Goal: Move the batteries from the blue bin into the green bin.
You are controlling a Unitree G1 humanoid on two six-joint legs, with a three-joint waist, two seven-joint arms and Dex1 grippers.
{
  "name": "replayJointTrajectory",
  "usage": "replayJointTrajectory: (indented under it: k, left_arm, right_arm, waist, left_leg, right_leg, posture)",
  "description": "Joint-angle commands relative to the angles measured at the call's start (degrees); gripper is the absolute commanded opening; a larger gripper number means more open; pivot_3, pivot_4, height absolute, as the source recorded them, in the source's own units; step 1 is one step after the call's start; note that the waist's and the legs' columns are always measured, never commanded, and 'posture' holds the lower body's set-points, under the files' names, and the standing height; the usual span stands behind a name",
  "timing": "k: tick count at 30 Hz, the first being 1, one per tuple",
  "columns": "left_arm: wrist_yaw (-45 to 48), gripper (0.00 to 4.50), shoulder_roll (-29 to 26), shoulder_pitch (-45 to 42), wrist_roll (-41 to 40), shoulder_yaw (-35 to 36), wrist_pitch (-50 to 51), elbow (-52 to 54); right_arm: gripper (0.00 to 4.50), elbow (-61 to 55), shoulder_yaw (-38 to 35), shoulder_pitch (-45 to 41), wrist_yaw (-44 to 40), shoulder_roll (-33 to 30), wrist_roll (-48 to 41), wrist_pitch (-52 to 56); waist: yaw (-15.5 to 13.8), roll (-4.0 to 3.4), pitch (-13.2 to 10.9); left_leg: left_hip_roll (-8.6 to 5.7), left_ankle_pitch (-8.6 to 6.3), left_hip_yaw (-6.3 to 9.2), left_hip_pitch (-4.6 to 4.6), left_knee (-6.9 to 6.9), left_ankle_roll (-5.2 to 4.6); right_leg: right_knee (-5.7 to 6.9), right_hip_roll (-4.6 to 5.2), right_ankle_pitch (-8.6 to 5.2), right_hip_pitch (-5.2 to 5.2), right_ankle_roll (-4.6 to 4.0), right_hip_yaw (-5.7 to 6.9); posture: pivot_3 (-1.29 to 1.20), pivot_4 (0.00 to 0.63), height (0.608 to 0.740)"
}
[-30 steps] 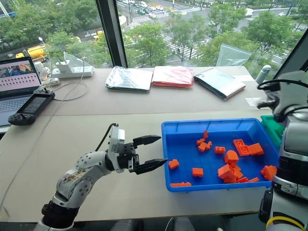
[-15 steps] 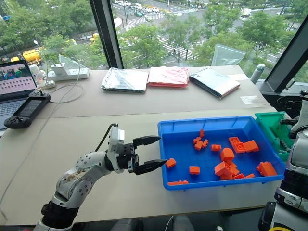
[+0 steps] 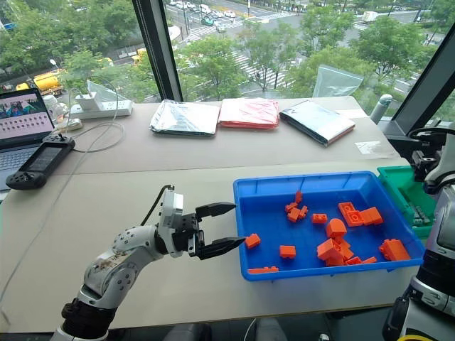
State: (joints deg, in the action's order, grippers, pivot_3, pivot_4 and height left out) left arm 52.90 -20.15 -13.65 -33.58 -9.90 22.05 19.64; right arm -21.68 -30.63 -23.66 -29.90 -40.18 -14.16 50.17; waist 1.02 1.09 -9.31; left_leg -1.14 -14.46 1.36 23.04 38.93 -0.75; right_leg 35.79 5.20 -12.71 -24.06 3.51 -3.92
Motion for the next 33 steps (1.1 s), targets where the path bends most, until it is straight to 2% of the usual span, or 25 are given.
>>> replayJointTrajectory:
  k: [1,5,11,14,28,30,33]
  left_arm:
    - [0.45,4.50,0.07,-0.33,0.04,0.30,-1.29,0.58]
    - [-0.25,4.50,0.48,-0.54,0.02,0.59,-1.37,0.24]
    - [-1.17,4.50,0.22,-0.47,0.08,1.12,-1.04,0.65]
    - [-1.48,4.50,-0.01,-0.43,-0.09,1.26,-0.77,1.11]
    - [-3.97,4.50,-0.76,0.20,0.15,2.10,-0.41,1.99]
    - [-6.94,4.50,-0.10,0.09,0.88,2.79,0.03,1.91]
    - [-14.83,4.50,1.56,-1.40,7.42,1.96,-0.34,-0.57]
  right_arm:
    - [3.12,-13.95,-4.55,9.56,-12.75,3.29,-15.84,-3.80]
    - [3.12,-18.76,-6.83,23.11,-21.74,5.06,-24.80,-7.11]
    - [3.12,-16.78,-5.31,31.01,-24.42,3.02,-24.02,-12.23]
    - [3.12,-14.84,-4.34,31.87,-24.81,2.17,-23.02,-15.05]
    - [3.12,-13.31,-1.27,34.12,-23.25,0.54,-22.46,-19.83]
    - [3.12,-13.03,-0.43,33.97,-20.95,0.97,-20.43,-20.80]
    - [3.12,-9.75,3.11,30.89,-12.86,2.26,-13.55,-21.83]
  waist:
    - [-0.32,0.00,0.00]
    - [-1.25,0.02,-0.01]
    - [-0.54,0.05,-0.02]
    - [-0.19,0.08,-0.04]
    - [-0.34,0.09,-0.04]
    - [-0.34,0.09,-0.04]
    - [-0.35,0.16,-0.05]
  left_leg:
    - [0.00,0.00,0.02,0.02,0.01,0.00]
    - [-0.03,0.00,0.09,0.11,0.11,0.00]
    - [-0.01,0.00,-0.01,-0.28,0.21,0.00]
    - [0.05,-0.01,0.01,-0.82,0.06,0.01]
    - [0.01,-0.02,0.03,-0.79,0.05,0.01]
    - [0.01,-0.02,0.03,-0.79,0.05,0.01]
    - [0.00,-0.02,0.03,-0.80,0.06,0.01]
  right_leg:
    - [0.00,0.01,0.00,0.01,0.00,0.01]
    - [-0.03,0.15,0.01,0.06,0.04,0.11]
    - [-0.02,0.04,0.00,0.38,0.04,0.05]
    - [-0.06,-0.04,-0.09,0.91,-0.03,0.06]
    - [-0.10,0.01,-0.12,0.91,0.01,0.06]
    - [-0.10,0.02,-0.12,0.91,0.01,0.06]
    - [-0.10,0.02,-0.12,0.91,0.02,0.06]
  posture:
    - [0.00,0.150,0.740]
    - [0.00,0.150,0.740]
    - [0.00,0.150,0.740]
    - [0.00,0.150,0.740]
    - [0.00,0.150,0.740]
    - [0.00,0.150,0.740]
    - [0.00,0.150,0.740]
